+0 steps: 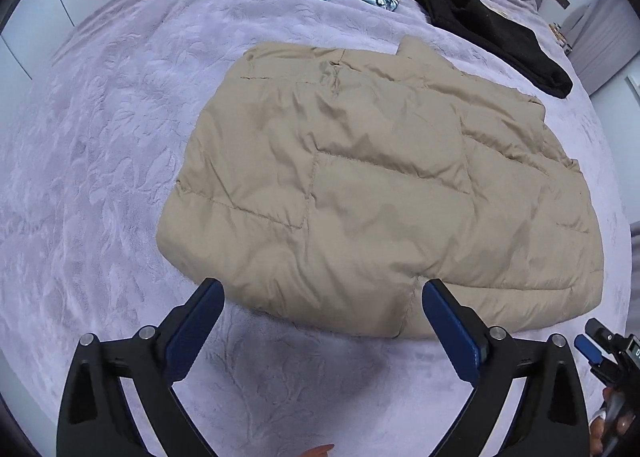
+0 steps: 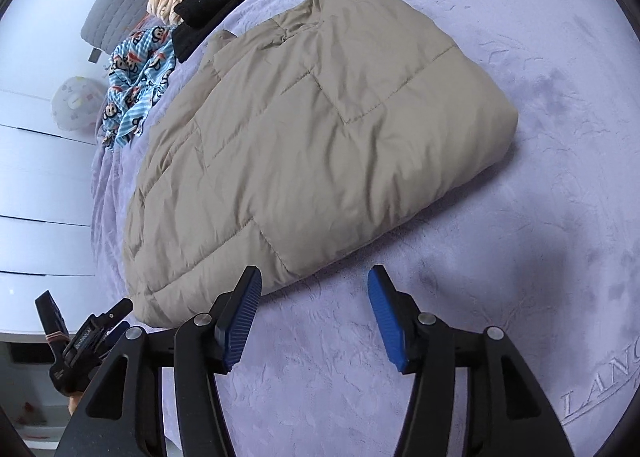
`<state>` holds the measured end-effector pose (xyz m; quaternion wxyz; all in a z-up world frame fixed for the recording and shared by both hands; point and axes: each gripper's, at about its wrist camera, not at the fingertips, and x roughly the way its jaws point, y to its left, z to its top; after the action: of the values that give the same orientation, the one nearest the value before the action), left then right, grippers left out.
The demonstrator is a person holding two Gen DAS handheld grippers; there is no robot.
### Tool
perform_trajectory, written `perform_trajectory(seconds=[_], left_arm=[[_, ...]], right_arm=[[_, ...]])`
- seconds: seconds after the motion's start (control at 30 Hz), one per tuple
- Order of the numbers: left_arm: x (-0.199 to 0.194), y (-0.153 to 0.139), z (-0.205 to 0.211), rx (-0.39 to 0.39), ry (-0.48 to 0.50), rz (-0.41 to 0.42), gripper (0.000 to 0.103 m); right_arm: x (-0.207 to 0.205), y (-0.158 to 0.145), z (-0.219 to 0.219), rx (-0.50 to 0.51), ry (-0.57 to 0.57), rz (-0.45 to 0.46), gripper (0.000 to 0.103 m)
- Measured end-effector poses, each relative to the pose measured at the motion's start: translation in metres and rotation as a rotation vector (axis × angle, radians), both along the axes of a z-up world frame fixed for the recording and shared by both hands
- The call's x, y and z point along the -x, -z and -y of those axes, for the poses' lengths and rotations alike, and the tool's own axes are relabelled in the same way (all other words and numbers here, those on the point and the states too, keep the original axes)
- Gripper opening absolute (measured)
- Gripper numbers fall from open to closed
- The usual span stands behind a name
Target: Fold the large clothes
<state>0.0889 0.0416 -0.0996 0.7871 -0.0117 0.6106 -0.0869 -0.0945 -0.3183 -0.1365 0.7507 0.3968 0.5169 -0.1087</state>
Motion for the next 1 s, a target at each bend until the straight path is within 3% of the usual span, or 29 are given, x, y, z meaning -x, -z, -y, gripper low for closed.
perform_trajectory(seconds=[0.03,0.3,0.33,0.37,0.4,0.5,0.57,0.73,0.93,1.0], left_arm=[[0.0,0.0,0.0,0.001,0.002,-0.002,0.1],[0.002,0.014,-0.003,-0.028,-0.003,-0.015,0.102],[0.002,0.016,-0.004,-0.025,-0.011,-0.017,0.102],[0.003,0.018,-0.006,-0.021,-0.021,-0.02,0.102],[0.003,0.02,-0.007,-0.019,-0.027,-0.024,0.102],[0.003,0.027,-0.01,-0.018,-0.037,-0.039,0.102],[0.003,0.031,-0.012,-0.014,-0.039,-0.044,0.102],[0.003,0.041,-0.019,0.006,-0.053,-0.084,0.102],[0.005,0.053,-0.042,0.1,-0.133,-0.13,0.102],[0.005,0.06,-0.051,0.195,-0.149,-0.165,0.102]], right_arm=[[0.0,-0.001,0.0,0.001,0.002,0.0,0.068],[0.0,0.007,0.0,-0.026,0.029,0.007,0.069],[-0.001,0.009,-0.001,-0.033,0.029,0.008,0.071],[-0.003,0.011,-0.001,-0.043,0.027,0.01,0.082],[-0.003,0.012,-0.001,-0.056,0.027,0.017,0.087],[-0.007,0.016,-0.002,-0.072,0.037,0.026,0.089],[-0.007,0.02,-0.002,-0.081,0.048,0.031,0.103],[-0.006,0.025,0.002,-0.113,0.091,0.05,0.103],[-0.004,0.038,0.005,-0.184,0.08,0.031,0.103],[-0.001,0.041,0.006,-0.195,0.088,0.032,0.103]])
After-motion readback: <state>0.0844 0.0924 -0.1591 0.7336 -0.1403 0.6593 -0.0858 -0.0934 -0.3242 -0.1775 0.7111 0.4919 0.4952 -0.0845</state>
